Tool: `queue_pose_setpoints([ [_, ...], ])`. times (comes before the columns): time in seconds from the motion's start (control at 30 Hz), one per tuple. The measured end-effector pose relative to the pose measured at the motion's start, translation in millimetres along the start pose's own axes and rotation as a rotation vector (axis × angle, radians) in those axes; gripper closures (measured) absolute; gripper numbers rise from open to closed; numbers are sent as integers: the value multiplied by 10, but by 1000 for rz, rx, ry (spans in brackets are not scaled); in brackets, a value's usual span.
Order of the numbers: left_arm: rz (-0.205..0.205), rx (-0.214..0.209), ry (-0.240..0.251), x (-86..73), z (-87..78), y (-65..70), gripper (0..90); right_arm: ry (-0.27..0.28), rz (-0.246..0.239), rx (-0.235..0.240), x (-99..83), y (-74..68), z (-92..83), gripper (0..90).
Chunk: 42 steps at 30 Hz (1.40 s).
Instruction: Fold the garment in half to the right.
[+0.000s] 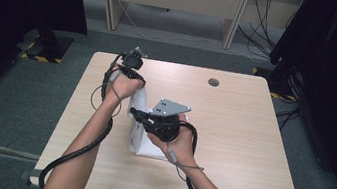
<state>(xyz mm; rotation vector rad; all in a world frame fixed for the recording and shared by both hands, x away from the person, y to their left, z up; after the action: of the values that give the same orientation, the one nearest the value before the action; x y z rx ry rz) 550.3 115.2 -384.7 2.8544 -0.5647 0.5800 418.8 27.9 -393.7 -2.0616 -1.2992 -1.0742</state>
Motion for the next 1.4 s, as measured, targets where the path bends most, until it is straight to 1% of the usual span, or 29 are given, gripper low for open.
queue_pose_setpoints([
  [0.1, 10, -1, -3, 9, 27, 37, 848, -1, 7, -5, -38, 21, -18, 850],
  [0.37, 15, -13, 6, 51, 59, 130, 848, 8, 25, -20, -110, 70, -83, 850],
  [0.53, 28, -18, 5, 68, 69, 189, 848, 10, 24, -33, -143, 72, -121, 850],
  [0.73, 27, -14, 0, 90, 93, 254, 848, 14, 27, -39, -179, 83, -144, 850],
  [0.77, 24, -16, -1, 101, 114, 292, 848, 12, 28, -40, -190, 88, -149, 850],
  [0.87, 24, -16, -1, 101, 114, 292, 848, 15, 36, -45, -221, 115, -176, 850],
  [0.97, 22, -17, -8, 121, 143, 345, 848, 16, 42, -50, -247, 136, -196, 850],
  [1.03, 22, -17, -8, 121, 143, 345, 848, 17, 47, -57, -273, 151, -216, 850],
  [1.07, 28, -13, -9, 130, 157, 379, 848, 17, 47, -57, -273, 151, -216, 850],
  [1.13, 34, -8, -15, 135, 172, 403, 848, 16, 50, -61, -299, 168, -235, 850],
  [1.2, 34, -8, -15, 135, 172, 403, 848, 13, 52, -64, -324, 184, -245, 850],
  [1.23, 38, -6, -18, 138, 192, 427, 848, 13, 52, -64, -324, 184, -245, 850],
  [1.4, 42, 0, -21, 143, 225, 458, 847, 4, 53, -73, -375, 210, -266, 850],
])
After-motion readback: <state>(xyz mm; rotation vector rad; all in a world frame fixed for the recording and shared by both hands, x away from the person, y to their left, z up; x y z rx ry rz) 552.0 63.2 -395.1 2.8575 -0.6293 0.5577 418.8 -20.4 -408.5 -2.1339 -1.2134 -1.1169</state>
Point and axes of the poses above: each handheld gripper's, and its own axes: z roughly forward along the jaws, x roughly out of its top, y roughly to its right, the point moved 7 cm from there along z, roughly forward along the jaws, and after that the axes turned 12 degrees about -y, right-handed, at the moved point
